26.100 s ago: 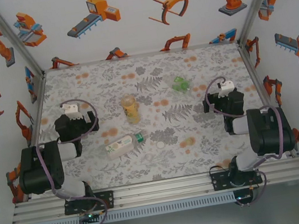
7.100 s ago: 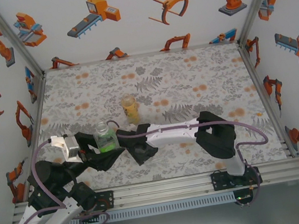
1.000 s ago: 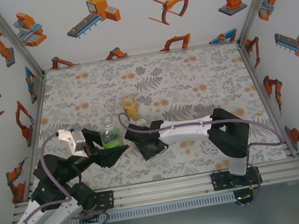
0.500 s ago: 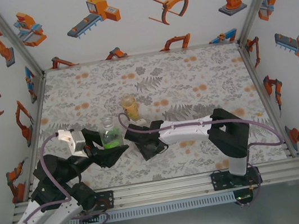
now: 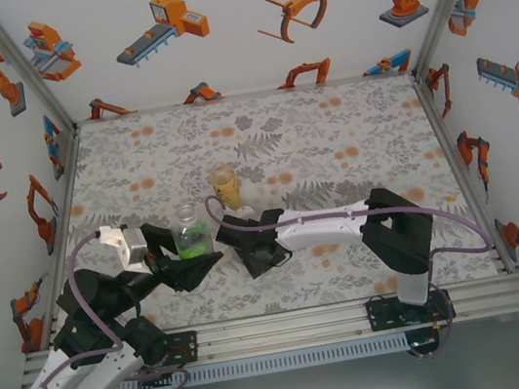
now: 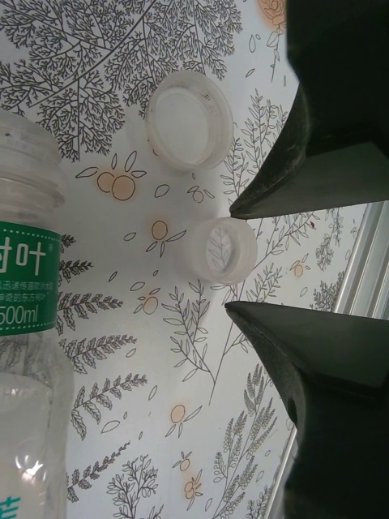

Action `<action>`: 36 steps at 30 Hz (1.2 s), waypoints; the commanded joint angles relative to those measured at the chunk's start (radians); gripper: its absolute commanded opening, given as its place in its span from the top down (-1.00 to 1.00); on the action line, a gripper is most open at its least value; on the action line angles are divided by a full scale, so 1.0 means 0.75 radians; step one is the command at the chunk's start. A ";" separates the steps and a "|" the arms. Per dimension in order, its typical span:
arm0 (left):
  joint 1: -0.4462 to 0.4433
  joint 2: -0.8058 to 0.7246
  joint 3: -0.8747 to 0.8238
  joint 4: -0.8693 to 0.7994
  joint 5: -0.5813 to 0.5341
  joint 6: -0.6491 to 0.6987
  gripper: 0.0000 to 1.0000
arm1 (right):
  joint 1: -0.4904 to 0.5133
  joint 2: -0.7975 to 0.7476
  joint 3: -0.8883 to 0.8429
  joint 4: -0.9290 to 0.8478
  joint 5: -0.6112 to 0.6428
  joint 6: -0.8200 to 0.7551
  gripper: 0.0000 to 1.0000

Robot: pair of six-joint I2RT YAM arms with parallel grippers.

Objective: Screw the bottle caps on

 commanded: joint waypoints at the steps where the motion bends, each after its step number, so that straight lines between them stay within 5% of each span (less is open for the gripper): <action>1: 0.006 -0.016 0.029 0.047 0.012 -0.023 1.00 | -0.007 -0.016 0.032 0.017 0.015 -0.015 0.09; 36: 0.006 -0.020 0.027 0.043 0.008 -0.025 1.00 | -0.007 -0.002 0.101 -0.112 0.108 -0.059 0.09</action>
